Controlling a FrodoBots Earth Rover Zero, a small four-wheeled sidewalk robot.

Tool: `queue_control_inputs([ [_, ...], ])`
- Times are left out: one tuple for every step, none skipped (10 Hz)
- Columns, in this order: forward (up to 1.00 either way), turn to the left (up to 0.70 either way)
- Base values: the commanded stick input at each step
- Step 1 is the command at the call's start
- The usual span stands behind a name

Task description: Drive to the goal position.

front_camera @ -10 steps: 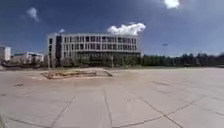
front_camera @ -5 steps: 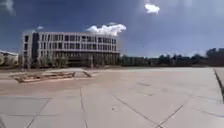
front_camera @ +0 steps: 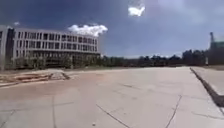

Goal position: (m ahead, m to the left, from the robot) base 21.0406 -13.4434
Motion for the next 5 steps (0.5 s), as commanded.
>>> queue_control_inputs([
  [0.7,0.01],
  [0.7,0.01],
  [0.7,0.01],
  [0.7,0.01],
  [0.7,0.01],
])
